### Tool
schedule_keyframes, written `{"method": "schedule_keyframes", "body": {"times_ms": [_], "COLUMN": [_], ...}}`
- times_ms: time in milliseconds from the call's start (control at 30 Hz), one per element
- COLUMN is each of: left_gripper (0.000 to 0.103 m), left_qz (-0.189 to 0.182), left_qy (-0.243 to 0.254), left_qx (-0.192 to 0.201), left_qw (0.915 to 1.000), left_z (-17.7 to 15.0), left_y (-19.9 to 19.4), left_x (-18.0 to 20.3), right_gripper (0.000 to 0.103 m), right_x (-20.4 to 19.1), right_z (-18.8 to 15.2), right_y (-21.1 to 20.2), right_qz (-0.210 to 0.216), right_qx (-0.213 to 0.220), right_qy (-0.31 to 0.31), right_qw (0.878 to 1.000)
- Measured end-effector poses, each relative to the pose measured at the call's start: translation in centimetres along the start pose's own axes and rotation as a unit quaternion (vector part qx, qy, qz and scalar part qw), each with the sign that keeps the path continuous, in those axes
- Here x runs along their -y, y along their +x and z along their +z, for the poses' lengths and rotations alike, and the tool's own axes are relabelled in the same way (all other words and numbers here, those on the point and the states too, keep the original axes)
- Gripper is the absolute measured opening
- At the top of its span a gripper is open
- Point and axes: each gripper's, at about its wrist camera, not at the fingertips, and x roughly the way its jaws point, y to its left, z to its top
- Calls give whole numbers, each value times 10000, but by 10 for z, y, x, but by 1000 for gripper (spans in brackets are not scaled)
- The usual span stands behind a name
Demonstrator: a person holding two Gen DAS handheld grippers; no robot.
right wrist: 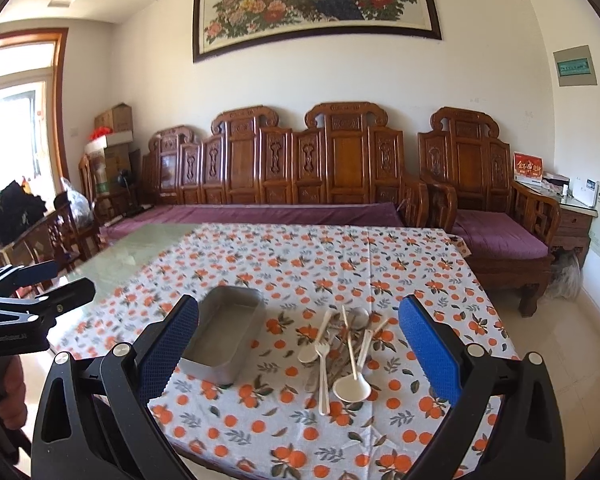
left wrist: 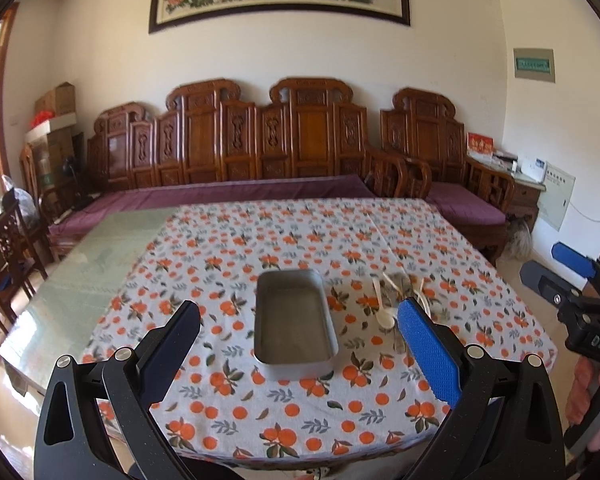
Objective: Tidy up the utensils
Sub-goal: 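Reach the right gripper into the utensil pile and grasp a wooden chopstick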
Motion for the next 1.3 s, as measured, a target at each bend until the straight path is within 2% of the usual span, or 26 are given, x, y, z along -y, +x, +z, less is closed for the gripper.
{"method": "schedule_keyframes", "body": {"times_ms": [233, 333, 600, 867, 1000, 1300], "left_gripper": [95, 95, 95, 95, 92, 91], "left_qz": [-67, -221, -543, -699, -722, -773], "left_qy": [205, 225, 412, 446, 484, 518], "left_qx": [-325, -406, -717, -1097, -1223, -1434], "left_qw": [9992, 9987, 9951, 9905, 9887, 9853], "left_z": [-8, -7, -14, -29, -33, -42], "left_y": [37, 50, 90, 130, 145, 168], "left_x": [11, 18, 41, 55, 60, 74], "right_gripper": [93, 86, 59, 26, 23, 23], "right_x": [21, 38, 77, 89, 87, 89], "right_z": [-4, -5, -29, -69, -82, -97], "right_y": [49, 70, 125, 184, 212, 265], "right_qz": [-99, -107, -114, 324, 529, 529], "right_qx": [-478, -721, -1397, -2031, -2268, -2689], "right_qy": [-129, -132, -93, -88, -169, -133], "right_qw": [9987, 9973, 9901, 9786, 9724, 9616]}}
